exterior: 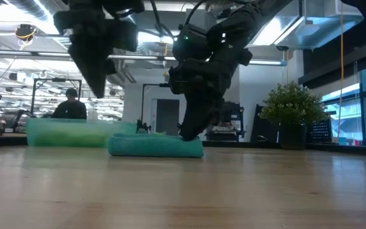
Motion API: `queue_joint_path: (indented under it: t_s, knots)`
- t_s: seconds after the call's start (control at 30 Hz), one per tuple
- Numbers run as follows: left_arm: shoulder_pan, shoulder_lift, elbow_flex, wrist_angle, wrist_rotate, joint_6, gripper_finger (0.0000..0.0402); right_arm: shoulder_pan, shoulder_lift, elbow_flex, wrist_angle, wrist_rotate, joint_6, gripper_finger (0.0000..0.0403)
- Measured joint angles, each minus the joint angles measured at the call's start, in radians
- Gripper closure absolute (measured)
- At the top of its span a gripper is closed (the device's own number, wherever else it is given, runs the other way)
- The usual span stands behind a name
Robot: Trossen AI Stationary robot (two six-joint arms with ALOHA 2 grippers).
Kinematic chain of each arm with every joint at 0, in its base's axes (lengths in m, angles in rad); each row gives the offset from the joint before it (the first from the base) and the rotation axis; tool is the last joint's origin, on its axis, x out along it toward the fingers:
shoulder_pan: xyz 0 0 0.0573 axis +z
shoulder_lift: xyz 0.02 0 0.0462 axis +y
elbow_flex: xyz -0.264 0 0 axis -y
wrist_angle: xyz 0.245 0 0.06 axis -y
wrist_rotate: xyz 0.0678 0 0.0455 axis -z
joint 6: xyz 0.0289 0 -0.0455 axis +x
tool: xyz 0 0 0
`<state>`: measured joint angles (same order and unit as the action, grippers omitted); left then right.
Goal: Roll microfiber towels into tight, uniform cylinder then place into a basket
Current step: Roll the blue microfiber cloth
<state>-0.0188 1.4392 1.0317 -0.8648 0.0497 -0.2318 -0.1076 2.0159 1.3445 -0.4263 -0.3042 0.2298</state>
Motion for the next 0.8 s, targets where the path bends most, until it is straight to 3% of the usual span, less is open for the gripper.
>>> queue_joint_path:
  t_s: [0.27, 0.53, 0.8]
  knots:
    - [-0.033, 0.02, 0.0, -0.138, 0.024, -0.038, 0.0341, -0.033, -0.007, 0.001, -0.011, -0.01, -0.006, 0.0292]
    - [-0.033, 0.003, 0.0, -0.153, -0.015, -0.08, 0.0341, -0.029, -0.092, 0.013, -0.049, -0.022, -0.086, 0.0292]
    - [-0.036, -0.058, 0.0, -0.149, -0.037, -0.13, 0.0341, 0.062, -0.087, 0.01, -0.082, 0.099, -0.386, 0.0292]
